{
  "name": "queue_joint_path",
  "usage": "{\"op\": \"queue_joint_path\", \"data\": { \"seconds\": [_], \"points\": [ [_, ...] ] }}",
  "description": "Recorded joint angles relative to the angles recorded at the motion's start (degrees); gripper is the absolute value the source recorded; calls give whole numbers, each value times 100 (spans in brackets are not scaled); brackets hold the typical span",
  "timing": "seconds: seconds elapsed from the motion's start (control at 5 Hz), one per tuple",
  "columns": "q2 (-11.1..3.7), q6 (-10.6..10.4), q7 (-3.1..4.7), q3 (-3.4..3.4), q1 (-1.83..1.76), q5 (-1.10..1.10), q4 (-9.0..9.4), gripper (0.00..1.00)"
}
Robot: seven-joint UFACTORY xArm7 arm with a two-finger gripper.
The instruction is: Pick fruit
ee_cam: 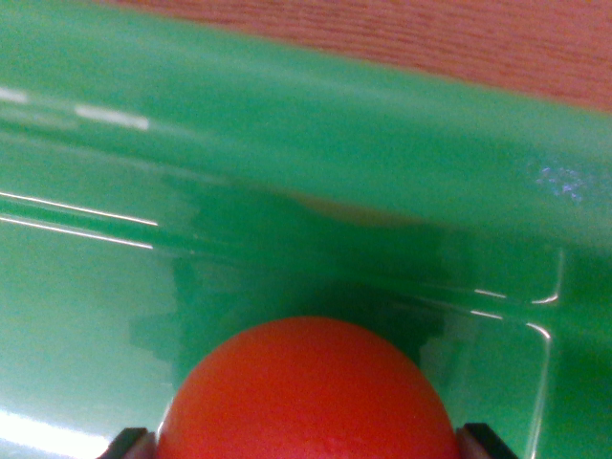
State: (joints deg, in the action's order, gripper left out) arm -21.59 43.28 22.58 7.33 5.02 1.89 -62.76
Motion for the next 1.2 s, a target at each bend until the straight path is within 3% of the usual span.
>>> {"op": "queue_joint_path", "data": {
  "seconds": [1.0,1.2],
  "points": [
    [130,304,7,6,-8,11,-175,100],
    [216,505,12,10,-14,18,-290,100]
  ]
}}
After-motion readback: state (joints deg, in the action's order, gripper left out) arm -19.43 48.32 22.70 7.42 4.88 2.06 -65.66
